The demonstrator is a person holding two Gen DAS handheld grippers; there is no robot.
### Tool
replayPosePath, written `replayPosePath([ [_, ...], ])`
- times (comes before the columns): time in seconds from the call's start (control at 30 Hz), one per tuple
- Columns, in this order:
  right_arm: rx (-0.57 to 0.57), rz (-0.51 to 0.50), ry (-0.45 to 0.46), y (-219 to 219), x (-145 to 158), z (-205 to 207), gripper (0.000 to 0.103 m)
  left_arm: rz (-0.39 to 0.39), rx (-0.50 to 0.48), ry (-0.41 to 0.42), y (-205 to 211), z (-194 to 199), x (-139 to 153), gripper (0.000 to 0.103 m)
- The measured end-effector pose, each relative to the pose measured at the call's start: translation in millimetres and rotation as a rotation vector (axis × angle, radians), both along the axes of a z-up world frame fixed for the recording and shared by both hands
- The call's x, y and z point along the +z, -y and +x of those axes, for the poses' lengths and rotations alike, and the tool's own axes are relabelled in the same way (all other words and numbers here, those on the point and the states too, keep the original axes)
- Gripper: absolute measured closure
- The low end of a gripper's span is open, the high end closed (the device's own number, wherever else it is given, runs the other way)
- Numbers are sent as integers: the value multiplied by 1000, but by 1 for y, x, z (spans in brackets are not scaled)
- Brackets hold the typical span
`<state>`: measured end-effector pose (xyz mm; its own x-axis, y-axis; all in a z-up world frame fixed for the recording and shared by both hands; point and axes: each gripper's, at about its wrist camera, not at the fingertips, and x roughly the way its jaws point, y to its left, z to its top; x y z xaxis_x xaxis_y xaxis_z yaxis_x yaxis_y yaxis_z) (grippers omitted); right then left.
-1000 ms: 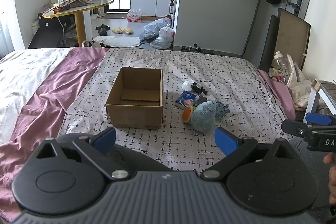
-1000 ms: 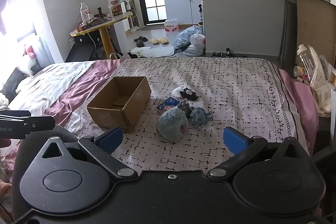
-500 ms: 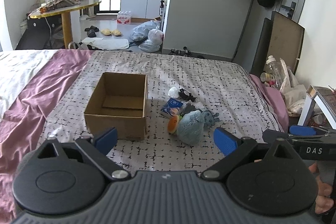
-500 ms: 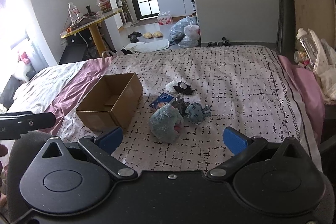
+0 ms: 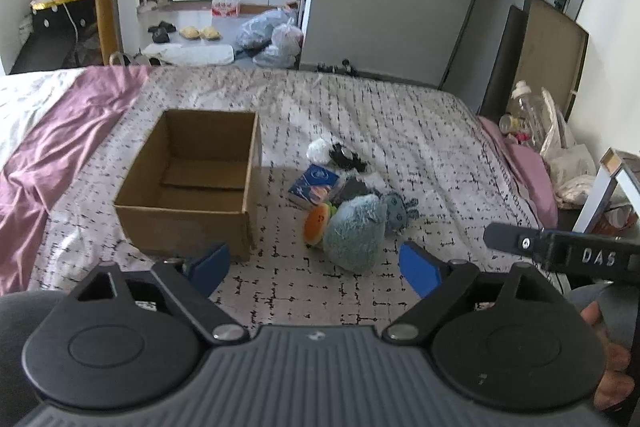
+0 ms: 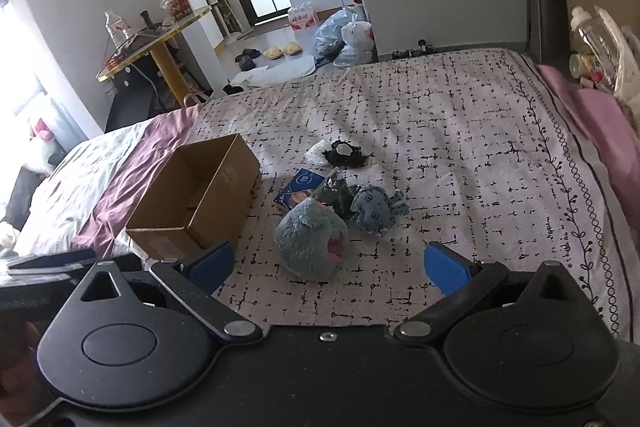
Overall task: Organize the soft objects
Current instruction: 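Move the left tool down onto the grey fluffy plush and close it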
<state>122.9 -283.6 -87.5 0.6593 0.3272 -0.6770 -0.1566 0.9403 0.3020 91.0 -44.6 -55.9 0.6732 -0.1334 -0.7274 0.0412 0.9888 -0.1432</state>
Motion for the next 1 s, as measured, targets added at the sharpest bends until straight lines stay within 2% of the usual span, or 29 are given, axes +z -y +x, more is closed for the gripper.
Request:
replayPosePath([
  [0.27,-33,40,-55,9,-17,23,4,10,-12,-37,16,25,-18,19],
  [0.57,-78,108,-110,24,-42,42,4,17,-36,-77,38,49,-41,42],
  [0.63,-80,126,-123,27,-47,45,8,19,-41,-89,43,54,-45,45],
  [0.8,-80,147,-152,31,-57,48,11,23,-43,-106,57,68,-55,46],
  [1.0,-95,176,-203,35,-71,60,20,28,-59,-136,74,84,-72,55],
])
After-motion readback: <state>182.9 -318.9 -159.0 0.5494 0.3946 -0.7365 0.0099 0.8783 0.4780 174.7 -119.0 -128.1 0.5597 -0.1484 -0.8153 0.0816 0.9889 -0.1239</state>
